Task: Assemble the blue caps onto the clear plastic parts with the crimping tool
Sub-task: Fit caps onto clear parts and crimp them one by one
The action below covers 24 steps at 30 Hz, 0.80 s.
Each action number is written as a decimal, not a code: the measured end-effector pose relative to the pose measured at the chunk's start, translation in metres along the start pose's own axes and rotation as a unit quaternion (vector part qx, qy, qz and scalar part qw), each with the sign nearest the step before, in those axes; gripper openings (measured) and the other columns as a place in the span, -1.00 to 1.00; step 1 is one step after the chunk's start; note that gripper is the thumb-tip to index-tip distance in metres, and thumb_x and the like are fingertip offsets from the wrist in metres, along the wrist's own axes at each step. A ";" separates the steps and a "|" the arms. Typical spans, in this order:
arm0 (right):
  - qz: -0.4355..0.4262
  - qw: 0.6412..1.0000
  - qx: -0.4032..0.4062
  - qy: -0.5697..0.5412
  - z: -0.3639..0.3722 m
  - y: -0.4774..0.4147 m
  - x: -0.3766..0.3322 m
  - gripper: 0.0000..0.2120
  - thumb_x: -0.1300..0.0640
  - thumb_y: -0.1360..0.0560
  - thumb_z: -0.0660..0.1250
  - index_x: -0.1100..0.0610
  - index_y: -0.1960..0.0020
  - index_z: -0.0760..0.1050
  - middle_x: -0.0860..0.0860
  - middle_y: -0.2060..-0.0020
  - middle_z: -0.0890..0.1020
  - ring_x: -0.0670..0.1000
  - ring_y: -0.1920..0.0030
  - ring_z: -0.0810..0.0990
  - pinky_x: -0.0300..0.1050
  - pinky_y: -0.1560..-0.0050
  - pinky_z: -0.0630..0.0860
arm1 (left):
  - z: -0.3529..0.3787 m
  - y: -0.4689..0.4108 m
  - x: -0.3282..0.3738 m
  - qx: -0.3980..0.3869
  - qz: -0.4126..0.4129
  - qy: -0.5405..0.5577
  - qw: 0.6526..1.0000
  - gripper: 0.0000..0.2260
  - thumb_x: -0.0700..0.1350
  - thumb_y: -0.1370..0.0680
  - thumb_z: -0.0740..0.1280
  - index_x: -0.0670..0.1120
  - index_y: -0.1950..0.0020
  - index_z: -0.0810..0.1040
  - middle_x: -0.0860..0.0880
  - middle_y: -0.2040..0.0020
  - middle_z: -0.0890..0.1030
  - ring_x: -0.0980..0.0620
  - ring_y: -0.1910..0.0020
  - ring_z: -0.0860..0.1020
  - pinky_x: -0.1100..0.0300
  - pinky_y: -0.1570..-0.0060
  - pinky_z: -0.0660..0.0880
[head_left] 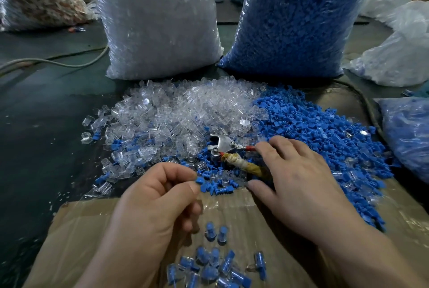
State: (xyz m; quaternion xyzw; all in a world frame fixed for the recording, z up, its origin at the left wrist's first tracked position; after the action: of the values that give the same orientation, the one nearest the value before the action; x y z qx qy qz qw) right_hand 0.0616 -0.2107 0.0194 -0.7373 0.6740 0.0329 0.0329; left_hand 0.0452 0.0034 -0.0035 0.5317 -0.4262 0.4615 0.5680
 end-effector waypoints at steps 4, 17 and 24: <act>-0.008 1.000 0.020 0.006 -0.003 -0.007 -0.001 -0.38 -0.36 -0.49 0.12 -0.15 -0.46 0.10 -0.13 -0.41 0.29 0.05 -0.35 0.21 0.05 -0.35 0.23 | 0.002 -0.001 0.000 -0.014 -0.011 0.023 1.000 -0.86 -0.22 -0.45 0.44 0.03 0.21 0.65 -0.17 0.41 0.59 -0.01 0.58 0.44 0.14 0.51 0.46; 0.004 0.982 0.141 -0.122 -0.021 -0.001 0.000 -0.46 -0.26 -0.39 0.12 -0.11 -0.32 0.28 -0.18 0.02 0.37 -0.13 0.00 0.30 -0.12 0.02 0.28 | -0.003 -0.003 0.006 0.019 0.037 0.045 0.998 -0.72 0.06 -0.12 0.52 0.01 0.23 0.65 -0.14 0.46 0.53 0.01 0.57 0.38 0.26 0.63 0.31; -0.100 0.973 0.099 -0.181 -0.030 0.017 -0.016 -0.50 -0.27 -0.38 0.15 -0.16 -0.28 0.37 -0.31 0.02 0.44 -0.23 0.01 0.44 -0.22 0.07 0.46 | -0.011 -0.006 0.013 0.063 0.070 0.046 0.995 -0.70 0.08 -0.13 0.51 0.01 0.22 0.64 -0.10 0.46 0.50 0.05 0.56 0.37 0.27 0.63 0.29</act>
State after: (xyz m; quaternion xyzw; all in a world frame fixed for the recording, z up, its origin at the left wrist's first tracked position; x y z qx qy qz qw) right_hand 0.0432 -0.1990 0.0502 -0.7759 0.5797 0.0952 0.2300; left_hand 0.0538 0.0157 0.0067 0.5132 -0.4065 0.5499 0.5186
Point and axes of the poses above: each hand's wrist, its own y-axis away from the middle knuckle, its own z-axis out of the palm, x = y × z, the point moved 3 cm from there along -y, towards the middle knuckle
